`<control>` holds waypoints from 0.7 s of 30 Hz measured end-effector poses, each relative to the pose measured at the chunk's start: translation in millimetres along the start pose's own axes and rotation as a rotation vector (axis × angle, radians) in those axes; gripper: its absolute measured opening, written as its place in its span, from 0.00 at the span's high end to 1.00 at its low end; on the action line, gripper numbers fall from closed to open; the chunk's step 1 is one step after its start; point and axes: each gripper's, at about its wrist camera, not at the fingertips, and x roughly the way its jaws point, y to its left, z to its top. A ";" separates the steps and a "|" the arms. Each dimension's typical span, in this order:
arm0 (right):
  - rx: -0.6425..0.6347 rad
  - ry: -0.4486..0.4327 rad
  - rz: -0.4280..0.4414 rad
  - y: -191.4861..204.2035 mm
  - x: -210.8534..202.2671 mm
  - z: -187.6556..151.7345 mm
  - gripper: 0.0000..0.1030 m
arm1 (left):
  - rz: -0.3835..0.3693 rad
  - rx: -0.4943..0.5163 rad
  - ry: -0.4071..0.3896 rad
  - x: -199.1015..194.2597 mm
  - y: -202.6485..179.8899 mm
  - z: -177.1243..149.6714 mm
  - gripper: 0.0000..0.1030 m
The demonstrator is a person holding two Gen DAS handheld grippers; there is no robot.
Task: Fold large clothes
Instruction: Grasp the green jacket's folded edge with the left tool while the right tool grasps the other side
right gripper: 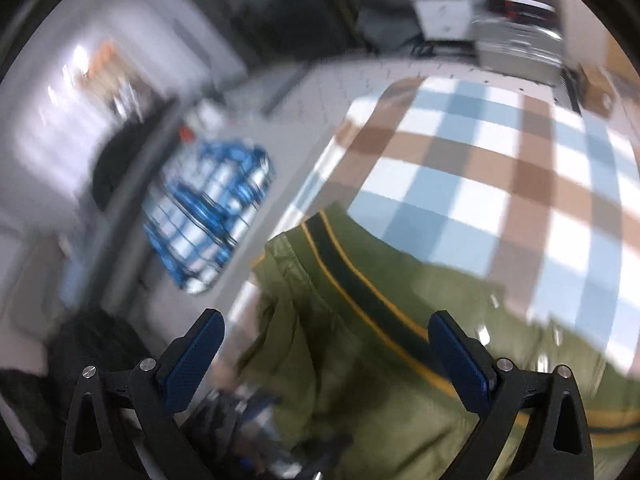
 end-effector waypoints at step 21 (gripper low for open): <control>0.642 -0.502 0.078 -161.1 -141.2 -331.8 0.02 | -0.067 0.196 -0.053 -69.6 -69.0 38.1 0.01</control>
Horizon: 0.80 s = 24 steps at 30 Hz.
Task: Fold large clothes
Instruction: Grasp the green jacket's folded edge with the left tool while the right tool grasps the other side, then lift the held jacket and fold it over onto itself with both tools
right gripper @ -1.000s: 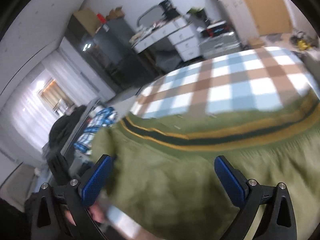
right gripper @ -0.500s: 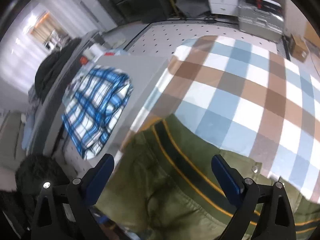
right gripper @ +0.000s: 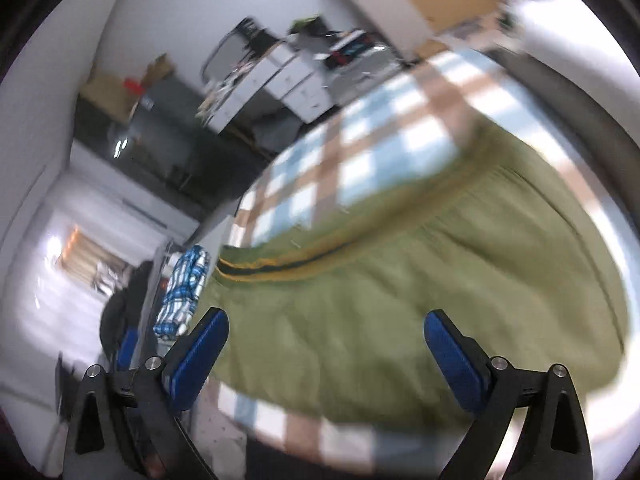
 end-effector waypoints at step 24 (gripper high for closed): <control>0.286 -0.254 -0.030 -63.1 22.2 4.2 0.38 | -0.218 -0.016 0.518 112.5 -39.0 -4.5 0.01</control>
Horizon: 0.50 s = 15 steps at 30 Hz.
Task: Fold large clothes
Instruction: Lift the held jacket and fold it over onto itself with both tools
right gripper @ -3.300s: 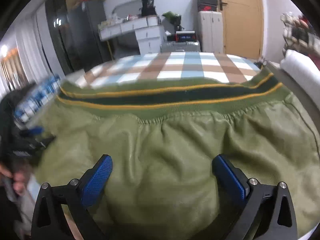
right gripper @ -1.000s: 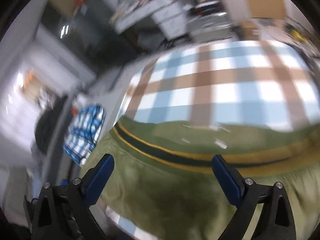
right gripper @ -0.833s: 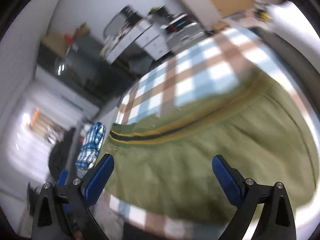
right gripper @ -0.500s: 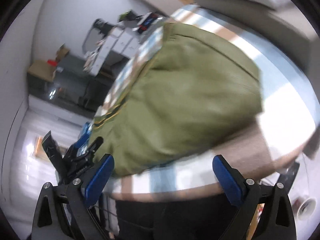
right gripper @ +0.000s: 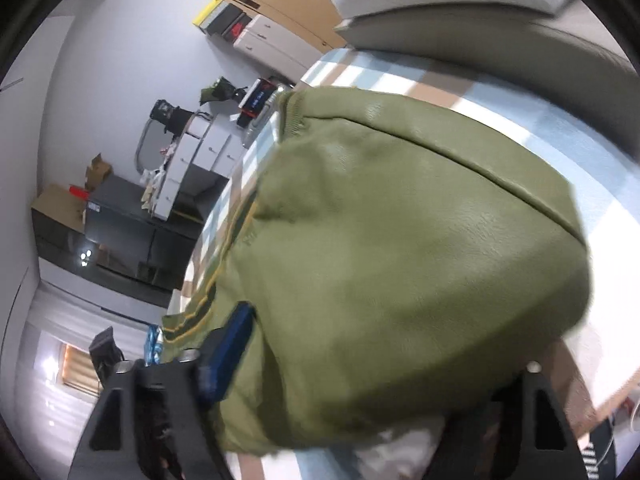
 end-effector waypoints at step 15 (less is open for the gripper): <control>-0.182 -0.053 -0.044 16.3 5.7 13.2 0.80 | -0.040 0.053 -0.043 9.9 -13.9 6.8 0.03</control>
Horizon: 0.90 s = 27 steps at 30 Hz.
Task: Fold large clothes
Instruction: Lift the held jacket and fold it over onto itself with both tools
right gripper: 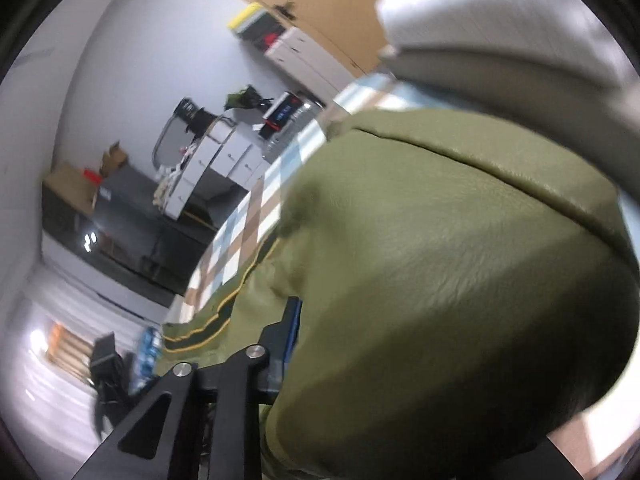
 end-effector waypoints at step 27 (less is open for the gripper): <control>-0.997 -0.231 -0.153 186.0 -40.5 -53.6 0.83 | -0.220 -0.410 -0.327 -100.0 94.0 -39.6 0.16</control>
